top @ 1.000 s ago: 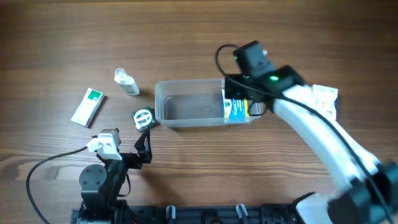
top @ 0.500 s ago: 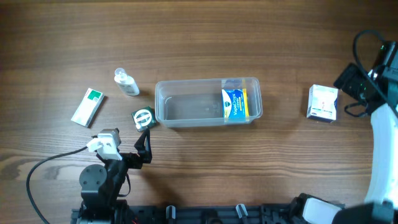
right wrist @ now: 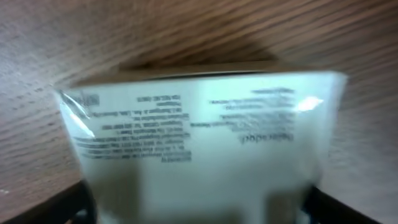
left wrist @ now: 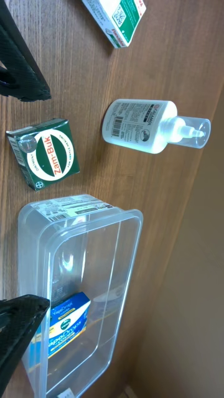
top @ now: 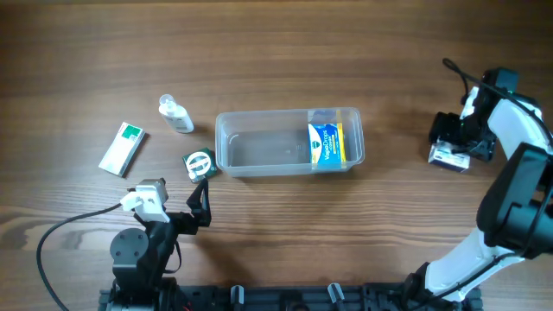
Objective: Pack container
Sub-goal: 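Move the right gripper to the white bandage box and grasp it, then lower the bandage box into the container beside VapoDrops and release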
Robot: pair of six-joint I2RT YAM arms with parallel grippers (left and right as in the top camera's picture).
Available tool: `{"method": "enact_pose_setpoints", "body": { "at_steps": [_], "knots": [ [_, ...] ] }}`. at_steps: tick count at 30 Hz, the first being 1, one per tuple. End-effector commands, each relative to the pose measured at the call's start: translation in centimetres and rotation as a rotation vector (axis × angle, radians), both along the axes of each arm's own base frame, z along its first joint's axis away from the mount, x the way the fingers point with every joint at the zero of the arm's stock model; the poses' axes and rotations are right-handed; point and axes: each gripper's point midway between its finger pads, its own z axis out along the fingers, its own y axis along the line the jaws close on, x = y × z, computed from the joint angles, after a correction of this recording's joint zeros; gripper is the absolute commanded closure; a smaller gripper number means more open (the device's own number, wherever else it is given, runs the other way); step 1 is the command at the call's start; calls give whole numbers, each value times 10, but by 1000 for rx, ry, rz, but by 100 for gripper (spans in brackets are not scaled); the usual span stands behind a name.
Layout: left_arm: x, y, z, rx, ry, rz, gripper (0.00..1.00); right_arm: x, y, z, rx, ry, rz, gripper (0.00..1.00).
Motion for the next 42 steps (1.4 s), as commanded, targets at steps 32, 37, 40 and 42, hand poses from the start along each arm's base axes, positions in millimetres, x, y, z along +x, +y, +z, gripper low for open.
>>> {"method": "enact_pose_setpoints", "body": {
  "at_steps": [32,37,40,42],
  "knots": [
    [0,0,2,8,-13,-7,0,-17,356,82,20,-208,376,32],
    [0,0,2,8,-13,-7,0,-19,365,45,13,-137,365,31],
    [0,0,2,8,-13,-7,0,-19,366,32,2,-118,367,27],
    [0,0,2,8,-13,-7,0,-19,365,28,-3,-111,369,25]
  ]
}}
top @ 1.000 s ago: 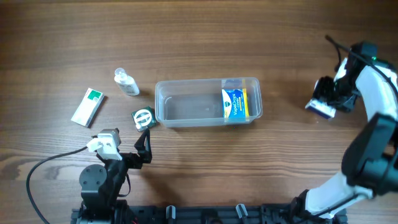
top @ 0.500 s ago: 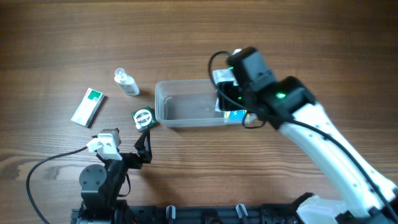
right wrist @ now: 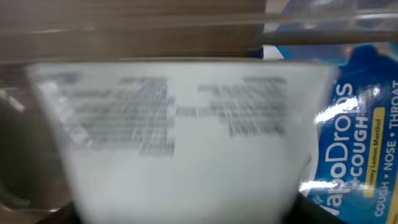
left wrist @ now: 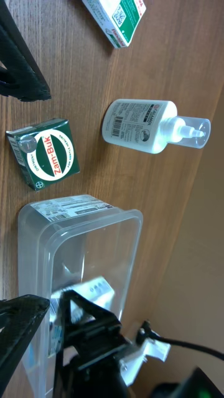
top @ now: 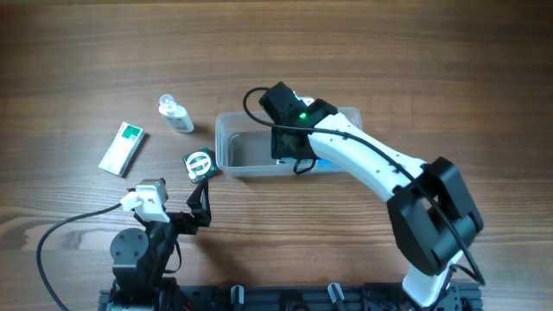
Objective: Pack container
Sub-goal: 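Lower the bandage box into the container beside VapoDrops and release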
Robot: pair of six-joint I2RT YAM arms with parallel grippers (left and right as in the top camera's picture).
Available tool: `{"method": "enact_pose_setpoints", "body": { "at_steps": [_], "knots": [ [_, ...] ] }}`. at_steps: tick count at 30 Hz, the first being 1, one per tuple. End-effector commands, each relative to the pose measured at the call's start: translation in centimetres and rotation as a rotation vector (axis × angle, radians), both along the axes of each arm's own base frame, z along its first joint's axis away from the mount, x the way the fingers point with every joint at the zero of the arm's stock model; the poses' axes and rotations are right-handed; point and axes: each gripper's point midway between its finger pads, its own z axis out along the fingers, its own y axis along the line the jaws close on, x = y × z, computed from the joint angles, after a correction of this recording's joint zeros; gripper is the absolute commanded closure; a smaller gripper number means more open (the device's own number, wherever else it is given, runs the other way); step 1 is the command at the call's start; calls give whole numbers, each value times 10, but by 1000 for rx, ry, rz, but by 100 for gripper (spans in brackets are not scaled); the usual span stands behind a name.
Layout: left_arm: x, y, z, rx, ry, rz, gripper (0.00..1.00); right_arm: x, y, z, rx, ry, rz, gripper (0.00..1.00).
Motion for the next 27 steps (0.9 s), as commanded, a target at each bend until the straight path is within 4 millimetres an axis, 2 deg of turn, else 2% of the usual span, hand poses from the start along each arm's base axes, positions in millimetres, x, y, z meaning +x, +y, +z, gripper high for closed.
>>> {"method": "enact_pose_setpoints", "body": {
  "at_steps": [1,6,8,10,12,13,14,16,18,19,20,21,22,23,24,25,26,27],
  "knots": [
    [0,0,2,8,-13,-7,0,-2,-1,-10,-23,11,1,23],
    [0,0,2,8,-13,-7,0,6,-8,0,-91,-41,120,21],
    [0,0,2,8,-13,-7,0,9,-8,20,-86,-83,151,21],
    [0,0,2,8,-13,-7,0,13,-5,53,-47,-152,169,21],
    [0,0,2,8,-13,-7,0,13,-8,99,15,-245,158,18],
    [0,0,2,8,-13,-7,0,12,-14,130,57,-311,142,18],
    [0,0,2,8,-13,-7,0,11,-18,146,78,-344,133,17],
    [0,0,2,8,-13,-7,0,7,-44,205,155,-480,76,14],
    [0,0,2,8,-13,-7,0,2,-66,243,187,-579,52,14],
    [0,0,2,8,-13,-7,0,-1,-75,258,205,-622,40,17],
    [0,0,2,8,-13,-7,0,-4,-80,268,231,-643,33,28],
    [0,0,2,8,-13,-7,0,-7,-76,267,255,-629,50,38],
    [0,0,2,8,-13,-7,0,-9,-71,262,275,-603,69,55],
    [0,0,2,8,-13,-7,0,-11,-61,244,292,-538,94,74],
    [0,0,2,8,-13,-7,0,-9,-55,221,292,-473,98,88],
    [0,0,2,8,-13,-7,0,-6,-53,202,279,-422,80,96],
    [0,0,2,8,-13,-7,0,-1,-50,171,254,-349,50,96],
    [0,0,2,8,-13,-7,0,2,-46,149,237,-293,39,96]
  ]
}}
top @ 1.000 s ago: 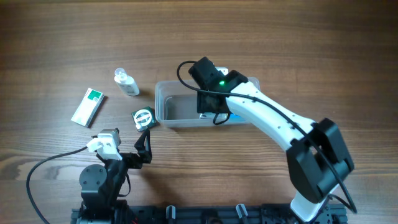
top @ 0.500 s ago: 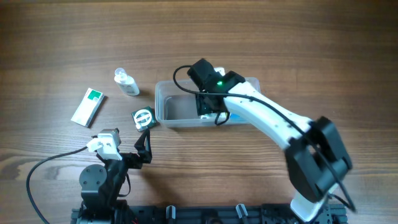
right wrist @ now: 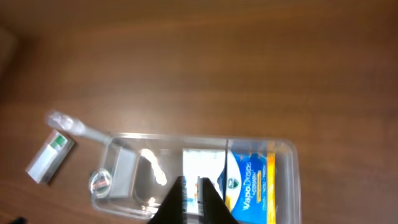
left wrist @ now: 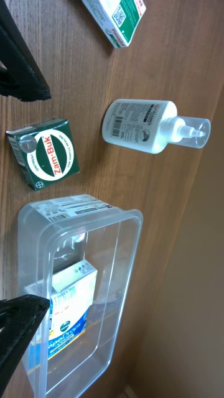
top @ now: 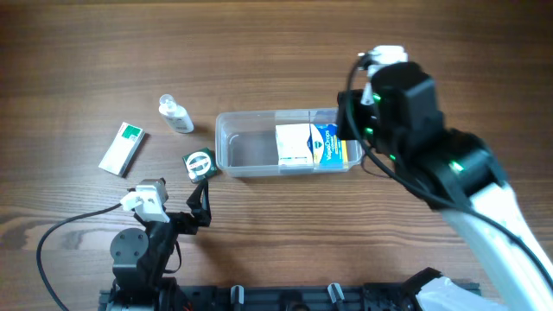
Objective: Pack container
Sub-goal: 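Lower the bandage box into the container beside VapoDrops and release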
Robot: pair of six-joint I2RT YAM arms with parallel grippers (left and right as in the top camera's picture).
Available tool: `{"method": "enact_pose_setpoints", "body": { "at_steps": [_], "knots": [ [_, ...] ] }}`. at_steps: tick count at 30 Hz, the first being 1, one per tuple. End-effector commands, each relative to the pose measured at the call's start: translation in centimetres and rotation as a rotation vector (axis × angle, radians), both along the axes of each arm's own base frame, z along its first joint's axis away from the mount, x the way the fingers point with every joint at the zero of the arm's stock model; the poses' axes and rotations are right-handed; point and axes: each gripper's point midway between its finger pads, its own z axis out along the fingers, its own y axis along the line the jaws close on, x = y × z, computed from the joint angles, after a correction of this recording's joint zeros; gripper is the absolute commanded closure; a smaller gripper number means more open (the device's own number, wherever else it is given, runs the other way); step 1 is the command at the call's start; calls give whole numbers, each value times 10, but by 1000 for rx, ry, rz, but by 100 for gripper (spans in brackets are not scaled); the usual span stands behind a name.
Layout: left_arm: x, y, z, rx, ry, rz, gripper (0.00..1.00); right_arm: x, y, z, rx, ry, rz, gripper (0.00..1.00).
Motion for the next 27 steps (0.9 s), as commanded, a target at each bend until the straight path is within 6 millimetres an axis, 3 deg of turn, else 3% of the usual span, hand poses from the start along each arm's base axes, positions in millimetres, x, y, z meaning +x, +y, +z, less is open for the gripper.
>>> {"method": "enact_pose_setpoints", "body": {
  "at_steps": [1,3,5,9,11,13,15,18,20,22,24,27],
  "knots": [
    [0,0,2,8,-13,-7,0,5,26,-115,-45,318,32,96],
    [0,0,2,8,-13,-7,0,4,54,-174,-13,495,112,96],
    [0,0,2,8,-13,-7,0,3,56,-209,-42,574,106,96],
    [0,0,2,8,-13,-7,0,2,51,-253,-102,652,85,96],
    [0,0,2,8,-13,-7,0,5,47,-262,-133,652,69,96],
    [0,0,2,8,-13,-7,0,9,44,-260,-143,634,63,96],
    [0,0,2,8,-13,-7,0,15,46,-245,-143,594,95,95],
    [0,0,2,8,-13,-7,0,24,50,-203,-124,500,133,96],
    [0,0,2,8,-13,-7,0,32,42,-150,-107,355,98,96],
    [0,0,2,8,-13,-7,0,34,28,-118,-118,267,49,96],
    [0,0,2,8,-13,-7,0,33,8,-109,-123,260,-57,96],
    [0,0,2,8,-13,-7,0,30,-14,-139,-170,344,-109,96]
  ]
}}
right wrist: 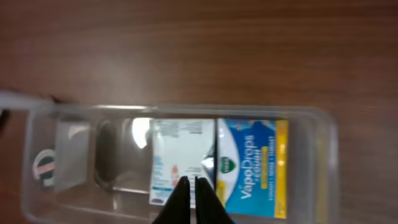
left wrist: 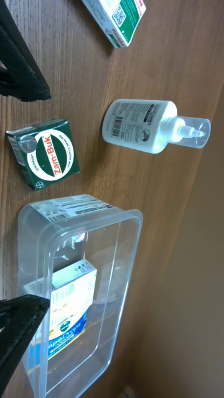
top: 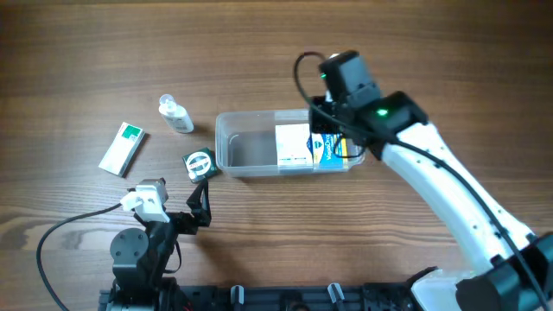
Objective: Pack container
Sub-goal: 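Lower the bandage box into the container beside VapoDrops and release, then withdraw the right gripper to the right side of the table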
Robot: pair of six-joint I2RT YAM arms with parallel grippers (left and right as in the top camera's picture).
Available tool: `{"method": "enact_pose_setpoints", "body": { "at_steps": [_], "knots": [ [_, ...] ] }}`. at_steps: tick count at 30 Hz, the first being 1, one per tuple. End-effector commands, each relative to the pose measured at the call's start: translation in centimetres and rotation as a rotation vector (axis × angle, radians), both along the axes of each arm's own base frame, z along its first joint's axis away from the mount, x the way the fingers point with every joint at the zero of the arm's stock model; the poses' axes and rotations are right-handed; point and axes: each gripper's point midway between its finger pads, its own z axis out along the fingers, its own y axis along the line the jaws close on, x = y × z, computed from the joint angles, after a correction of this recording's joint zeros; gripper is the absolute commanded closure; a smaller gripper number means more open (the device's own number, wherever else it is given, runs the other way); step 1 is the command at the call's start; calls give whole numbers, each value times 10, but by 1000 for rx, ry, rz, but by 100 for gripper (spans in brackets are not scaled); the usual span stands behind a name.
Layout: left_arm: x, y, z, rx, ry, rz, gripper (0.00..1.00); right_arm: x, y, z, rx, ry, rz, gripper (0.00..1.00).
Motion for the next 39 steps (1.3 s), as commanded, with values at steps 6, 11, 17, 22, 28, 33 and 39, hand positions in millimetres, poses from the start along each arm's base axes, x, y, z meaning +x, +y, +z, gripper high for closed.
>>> {"method": "enact_pose_setpoints", "body": {
  "at_steps": [6,11,17,22,28,33,39],
  "knots": [
    [0,0,2,8,-13,-7,0,-4,-36,-118,-194,280,-100,96],
    [0,0,2,8,-13,-7,0,-6,-32,-154,-203,359,-113,96],
    [0,0,2,8,-13,-7,0,-7,-30,-159,-196,373,-108,95],
    [0,0,2,8,-13,-7,0,8,-13,-113,-116,273,-28,96],
    [0,0,2,8,-13,-7,0,10,-28,36,-13,-105,-56,96],
    [0,0,2,8,-13,-7,0,-29,-88,147,-30,-432,-214,58],
    [2,2,8,11,-43,5,0,-90,-125,220,83,-662,-277,0]
  ]
}}
